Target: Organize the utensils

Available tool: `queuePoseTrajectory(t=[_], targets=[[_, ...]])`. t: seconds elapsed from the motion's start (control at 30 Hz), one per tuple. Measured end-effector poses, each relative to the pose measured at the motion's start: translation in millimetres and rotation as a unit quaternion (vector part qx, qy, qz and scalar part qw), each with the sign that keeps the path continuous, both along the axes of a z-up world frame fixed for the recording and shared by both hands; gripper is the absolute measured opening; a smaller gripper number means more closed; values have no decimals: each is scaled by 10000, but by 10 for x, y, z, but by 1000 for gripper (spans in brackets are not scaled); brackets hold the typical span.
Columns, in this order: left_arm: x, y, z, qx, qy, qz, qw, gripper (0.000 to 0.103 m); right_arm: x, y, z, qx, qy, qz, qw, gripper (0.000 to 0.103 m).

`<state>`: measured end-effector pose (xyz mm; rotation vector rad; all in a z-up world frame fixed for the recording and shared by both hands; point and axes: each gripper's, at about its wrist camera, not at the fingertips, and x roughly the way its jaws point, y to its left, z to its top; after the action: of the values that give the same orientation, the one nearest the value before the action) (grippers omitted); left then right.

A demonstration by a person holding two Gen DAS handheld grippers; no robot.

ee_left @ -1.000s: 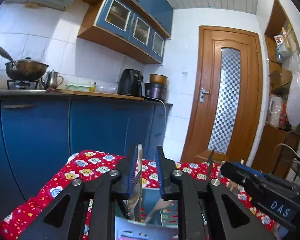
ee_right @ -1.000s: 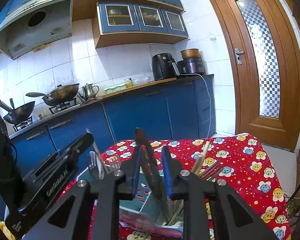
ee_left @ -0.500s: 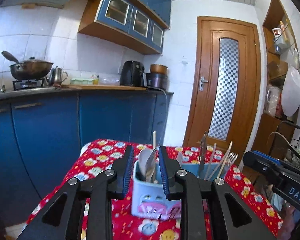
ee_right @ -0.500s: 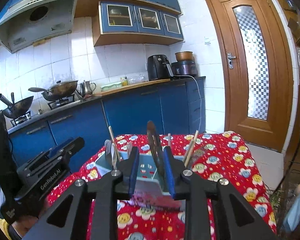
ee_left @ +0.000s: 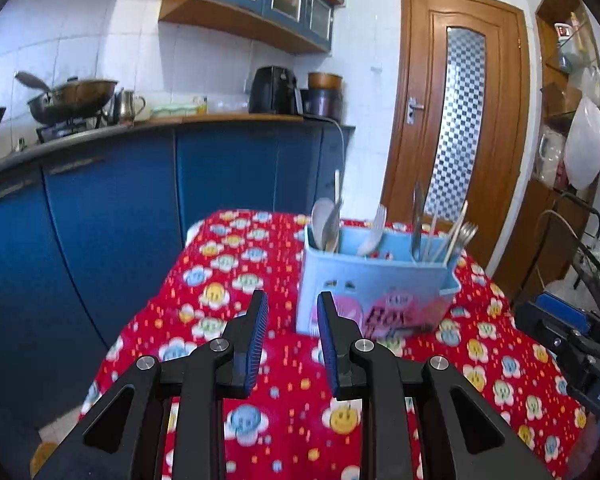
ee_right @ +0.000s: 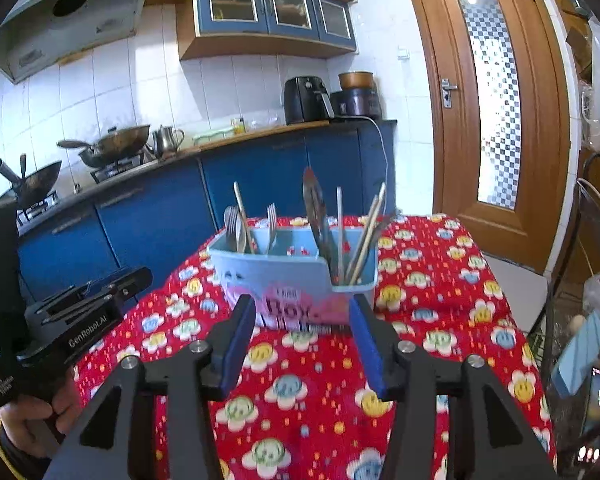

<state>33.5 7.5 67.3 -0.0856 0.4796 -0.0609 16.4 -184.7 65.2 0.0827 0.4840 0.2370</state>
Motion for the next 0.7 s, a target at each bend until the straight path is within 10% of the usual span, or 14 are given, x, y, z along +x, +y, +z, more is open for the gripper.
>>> queuePoseTrajectory(t=[0.7], targets=[[-43,-136,-596,217,666,-37,9975,63,-144,-27,-632,-5,295,-282,9992,81]])
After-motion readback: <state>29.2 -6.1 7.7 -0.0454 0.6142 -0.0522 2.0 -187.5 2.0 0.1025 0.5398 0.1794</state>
